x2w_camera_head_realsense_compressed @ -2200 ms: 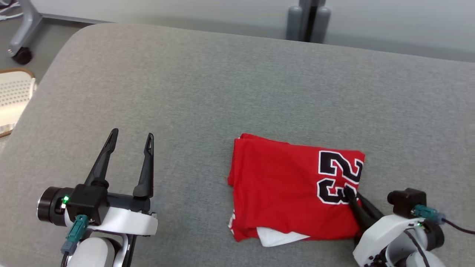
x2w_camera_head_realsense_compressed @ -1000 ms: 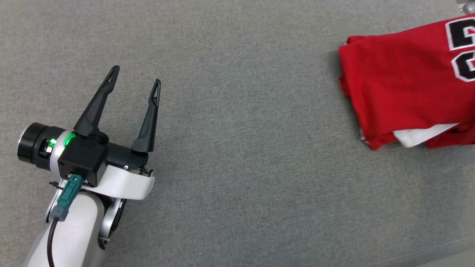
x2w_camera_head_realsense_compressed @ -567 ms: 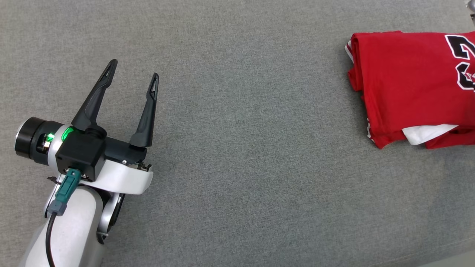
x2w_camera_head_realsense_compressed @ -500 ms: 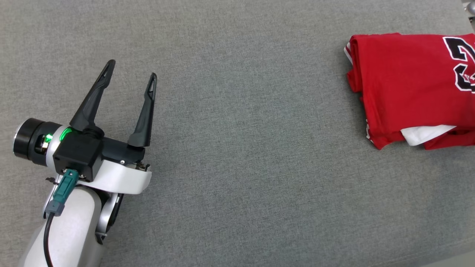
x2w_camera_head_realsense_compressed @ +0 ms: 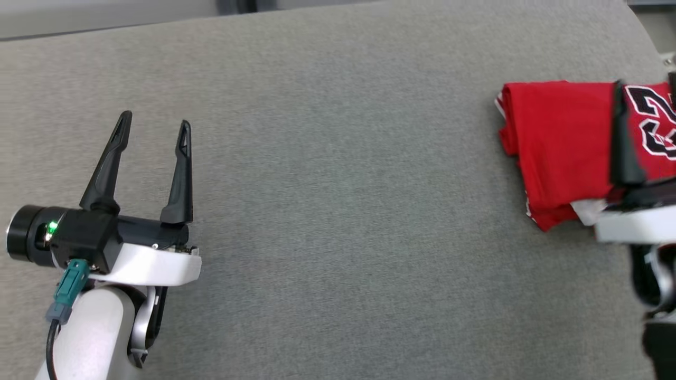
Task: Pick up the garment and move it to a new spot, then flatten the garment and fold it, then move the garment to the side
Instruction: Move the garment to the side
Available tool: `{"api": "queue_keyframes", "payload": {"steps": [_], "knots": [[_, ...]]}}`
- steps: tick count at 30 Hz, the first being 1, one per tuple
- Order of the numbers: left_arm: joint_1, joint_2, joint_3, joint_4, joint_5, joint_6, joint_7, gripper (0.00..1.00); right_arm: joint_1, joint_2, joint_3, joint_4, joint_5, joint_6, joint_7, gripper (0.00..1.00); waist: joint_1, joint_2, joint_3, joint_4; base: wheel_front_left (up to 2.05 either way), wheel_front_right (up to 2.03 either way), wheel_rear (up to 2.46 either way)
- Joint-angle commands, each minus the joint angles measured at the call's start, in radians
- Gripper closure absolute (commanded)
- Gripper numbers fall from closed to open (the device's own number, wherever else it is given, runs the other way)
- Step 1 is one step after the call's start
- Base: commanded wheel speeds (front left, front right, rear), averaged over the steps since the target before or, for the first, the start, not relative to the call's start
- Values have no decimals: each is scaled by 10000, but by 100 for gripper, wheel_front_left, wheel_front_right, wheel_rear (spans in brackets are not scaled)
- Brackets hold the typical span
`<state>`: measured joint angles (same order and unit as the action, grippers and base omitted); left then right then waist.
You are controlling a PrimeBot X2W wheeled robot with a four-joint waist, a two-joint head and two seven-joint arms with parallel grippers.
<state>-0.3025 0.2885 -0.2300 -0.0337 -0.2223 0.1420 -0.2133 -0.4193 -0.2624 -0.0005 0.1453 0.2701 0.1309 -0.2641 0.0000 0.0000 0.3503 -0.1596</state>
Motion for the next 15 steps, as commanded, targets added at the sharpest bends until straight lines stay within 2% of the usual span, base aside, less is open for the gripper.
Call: {"api": "queue_keyframes", "payload": {"steps": [1, 8, 15], "knots": [[133, -10, 73, 1, -90, 67, -49, 0, 223, 168, 65, -310, -103, 2, -7, 0, 0, 0, -296, 331, 0, 0, 0], [745, -81, 260, 31, -535, 84, -148, 0, 1532, 1198, 642, -1161, -139, 1, 440, 0, 0, 0, -893, 902, 0, 0, 0], [1291, -238, 297, 197, -900, -66, -305, 0, 2508, 1612, 669, -1123, -168, 2, 685, 0, 0, 0, -1561, 1276, 0, 0, 0]]}}
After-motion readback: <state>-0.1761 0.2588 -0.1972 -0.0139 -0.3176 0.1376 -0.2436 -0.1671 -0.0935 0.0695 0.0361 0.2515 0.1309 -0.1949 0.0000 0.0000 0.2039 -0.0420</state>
